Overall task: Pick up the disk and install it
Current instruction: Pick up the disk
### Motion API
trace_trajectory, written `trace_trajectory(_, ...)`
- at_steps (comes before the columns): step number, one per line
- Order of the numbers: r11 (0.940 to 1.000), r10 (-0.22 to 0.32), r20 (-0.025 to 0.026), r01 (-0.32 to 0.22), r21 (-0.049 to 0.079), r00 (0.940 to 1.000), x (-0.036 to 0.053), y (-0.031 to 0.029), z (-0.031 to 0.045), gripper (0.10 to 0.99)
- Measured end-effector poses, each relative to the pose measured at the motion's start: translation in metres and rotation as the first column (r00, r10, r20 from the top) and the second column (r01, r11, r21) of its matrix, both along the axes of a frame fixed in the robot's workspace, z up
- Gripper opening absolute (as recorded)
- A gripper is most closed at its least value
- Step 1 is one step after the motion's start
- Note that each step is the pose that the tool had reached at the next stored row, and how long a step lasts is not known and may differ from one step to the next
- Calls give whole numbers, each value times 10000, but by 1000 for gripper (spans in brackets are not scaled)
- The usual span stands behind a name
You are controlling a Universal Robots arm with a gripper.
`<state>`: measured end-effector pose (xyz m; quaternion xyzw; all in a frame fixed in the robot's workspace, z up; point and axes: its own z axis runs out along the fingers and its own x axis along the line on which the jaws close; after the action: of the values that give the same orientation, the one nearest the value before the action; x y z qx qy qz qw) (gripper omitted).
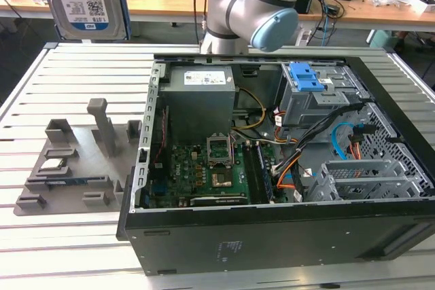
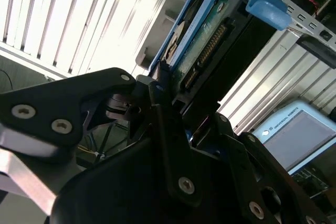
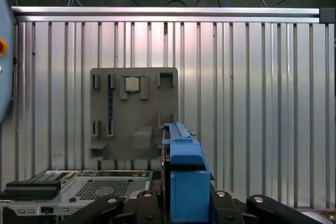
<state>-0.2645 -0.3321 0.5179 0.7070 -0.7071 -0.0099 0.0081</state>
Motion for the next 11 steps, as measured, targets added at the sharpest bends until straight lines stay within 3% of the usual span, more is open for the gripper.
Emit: trace_trajectory(11,10000,0,0,0,0,10000,465,0,0,365)
